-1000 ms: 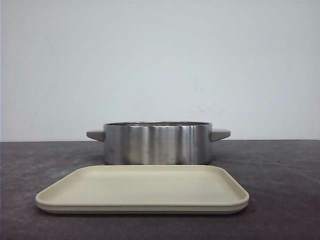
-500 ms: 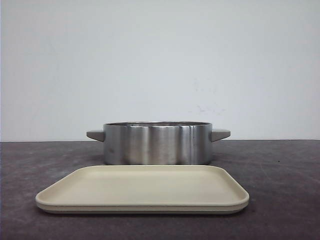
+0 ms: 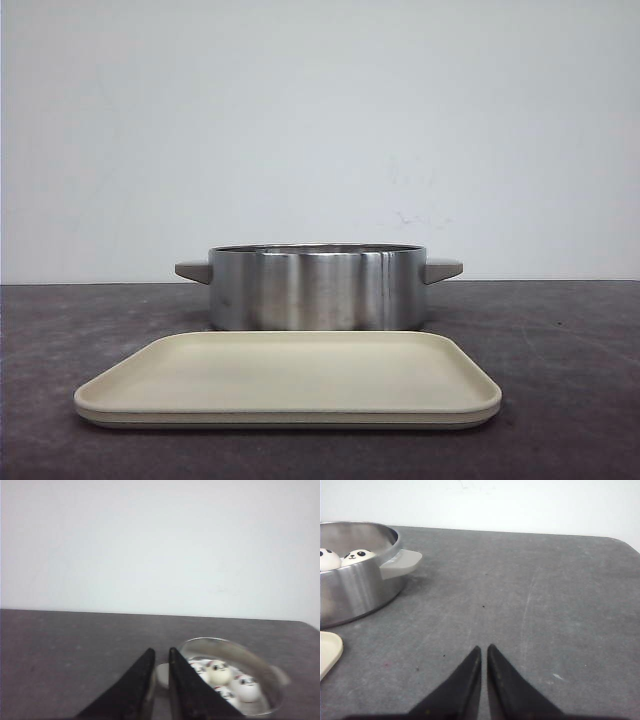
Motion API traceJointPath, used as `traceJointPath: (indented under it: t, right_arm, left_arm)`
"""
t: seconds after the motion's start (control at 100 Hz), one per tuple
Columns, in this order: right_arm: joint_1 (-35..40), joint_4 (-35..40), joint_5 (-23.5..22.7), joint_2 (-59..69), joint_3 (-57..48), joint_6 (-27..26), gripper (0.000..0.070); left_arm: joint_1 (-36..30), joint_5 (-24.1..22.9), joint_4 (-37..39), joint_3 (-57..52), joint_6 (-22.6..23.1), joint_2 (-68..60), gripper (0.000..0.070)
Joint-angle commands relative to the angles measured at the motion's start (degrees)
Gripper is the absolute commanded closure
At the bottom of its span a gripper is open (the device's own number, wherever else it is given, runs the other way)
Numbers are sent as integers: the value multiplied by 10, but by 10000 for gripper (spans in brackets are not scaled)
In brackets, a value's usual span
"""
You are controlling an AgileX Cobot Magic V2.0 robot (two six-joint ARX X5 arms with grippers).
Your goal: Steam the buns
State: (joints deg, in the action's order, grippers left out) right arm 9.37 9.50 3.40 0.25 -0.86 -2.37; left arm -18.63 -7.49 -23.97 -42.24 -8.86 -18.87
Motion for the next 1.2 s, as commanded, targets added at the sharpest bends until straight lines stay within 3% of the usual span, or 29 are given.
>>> traceJointPath:
  t: [0.0,0.13,0.28,0.69,0.88,1.19]
  right_arm:
    - [1,-5,0,0,2,2,688]
    - [1,-5,0,0,2,2,688]
    - [1,-5,0,0,2,2,688]
    - [1,-5,0,0,2,2,688]
    - [1,-5,0,0,2,2,688]
    - [1,-5,0,0,2,2,688]
  left_arm:
    - [19,8,52,70,5,24,700]
    - [67,46,136,195,-34,79,700]
    - [101,48,198,306,-48,123,700]
    - [166,47,189,414,-25,187,700]
    - [182,47,130,415,-5,187,700]
    - [184,47,130,415,59,187,700]
